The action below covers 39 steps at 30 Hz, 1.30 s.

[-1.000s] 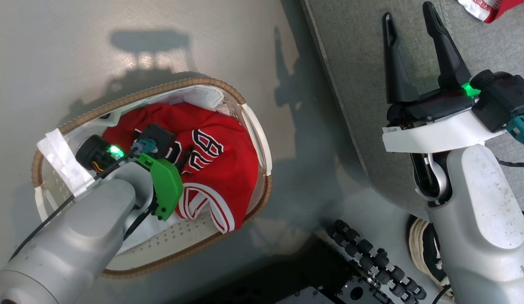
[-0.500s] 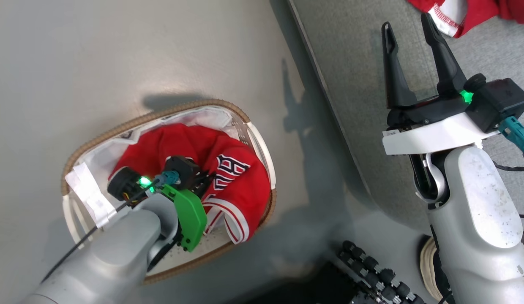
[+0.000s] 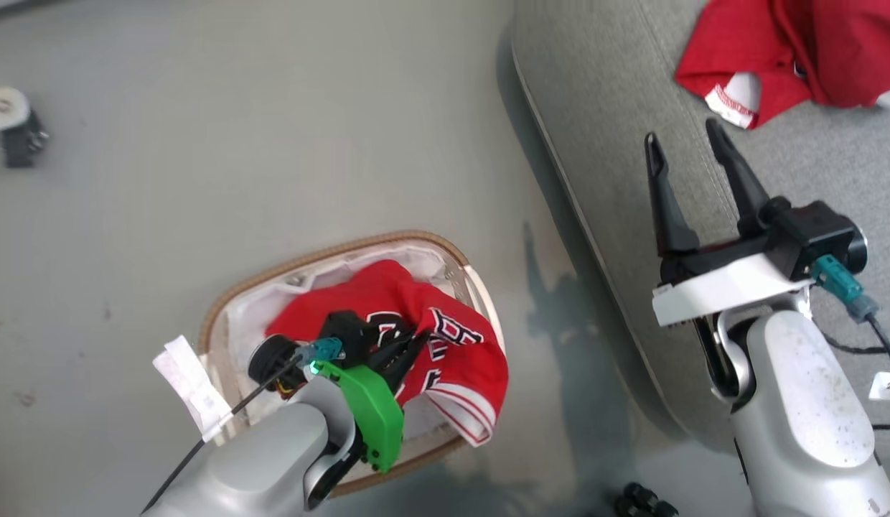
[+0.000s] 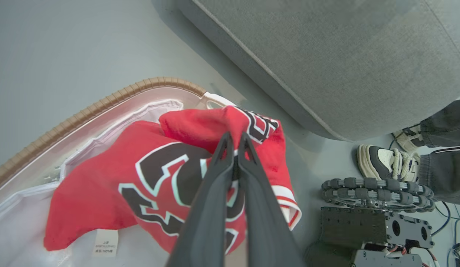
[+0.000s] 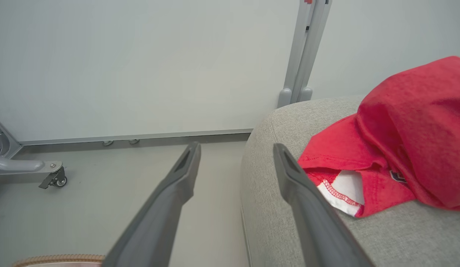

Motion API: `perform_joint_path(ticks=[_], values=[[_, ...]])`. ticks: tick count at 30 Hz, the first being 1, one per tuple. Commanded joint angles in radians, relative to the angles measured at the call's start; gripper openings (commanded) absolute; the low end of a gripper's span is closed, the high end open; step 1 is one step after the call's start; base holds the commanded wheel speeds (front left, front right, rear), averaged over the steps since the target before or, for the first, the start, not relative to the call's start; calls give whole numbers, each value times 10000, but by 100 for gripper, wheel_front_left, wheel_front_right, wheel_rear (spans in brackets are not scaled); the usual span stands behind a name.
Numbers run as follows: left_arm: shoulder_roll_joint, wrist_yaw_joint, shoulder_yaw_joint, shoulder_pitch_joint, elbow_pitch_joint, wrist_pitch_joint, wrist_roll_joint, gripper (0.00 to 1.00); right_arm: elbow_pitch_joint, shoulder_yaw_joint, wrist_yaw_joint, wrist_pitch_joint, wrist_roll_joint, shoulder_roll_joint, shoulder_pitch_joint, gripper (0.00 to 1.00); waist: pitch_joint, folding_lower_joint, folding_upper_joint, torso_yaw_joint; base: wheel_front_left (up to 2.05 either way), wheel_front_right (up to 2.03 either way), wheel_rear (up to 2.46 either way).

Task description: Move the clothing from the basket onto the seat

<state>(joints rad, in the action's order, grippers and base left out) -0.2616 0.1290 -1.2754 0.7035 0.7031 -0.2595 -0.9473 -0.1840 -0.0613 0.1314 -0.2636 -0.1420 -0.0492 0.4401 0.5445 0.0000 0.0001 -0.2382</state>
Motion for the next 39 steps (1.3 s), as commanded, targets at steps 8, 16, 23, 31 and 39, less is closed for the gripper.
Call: perform_joint_path(ticks=[8, 16, 23, 31, 39], values=[[102, 33, 1680, -896, -1141, -70, 702, 0, -343, 162, -14, -16, 233, -44, -843, 100, -2423, 0, -1, 1391, 0, 0, 0], [208, 32, 3388, -1680, -2248, -73, 1727, 0, -566, 140, -14, -14, 256, -42, -1522, 100, -3416, 0, -1, 1730, 0, 0, 0], [472, 32, 4679, -1994, -3202, -73, 2480, 0, -652, 65, -14, -14, 301, -41, -2048, 100, -3945, 0, -1, 1866, 0, 0, 0], [680, 32, 5619, -2179, -3888, -72, 3018, 0, -850, -72, -14, -14, 83, -42, -2603, 100, -4549, 0, -1, 1903, 0, 0, 0], [880, 32, 6436, -2298, -4363, -73, 3490, 0, -1064, -376, -14, -14, -74, -37, -3122, 100, -4987, 0, -1, 1988, 0, 0, 0]])
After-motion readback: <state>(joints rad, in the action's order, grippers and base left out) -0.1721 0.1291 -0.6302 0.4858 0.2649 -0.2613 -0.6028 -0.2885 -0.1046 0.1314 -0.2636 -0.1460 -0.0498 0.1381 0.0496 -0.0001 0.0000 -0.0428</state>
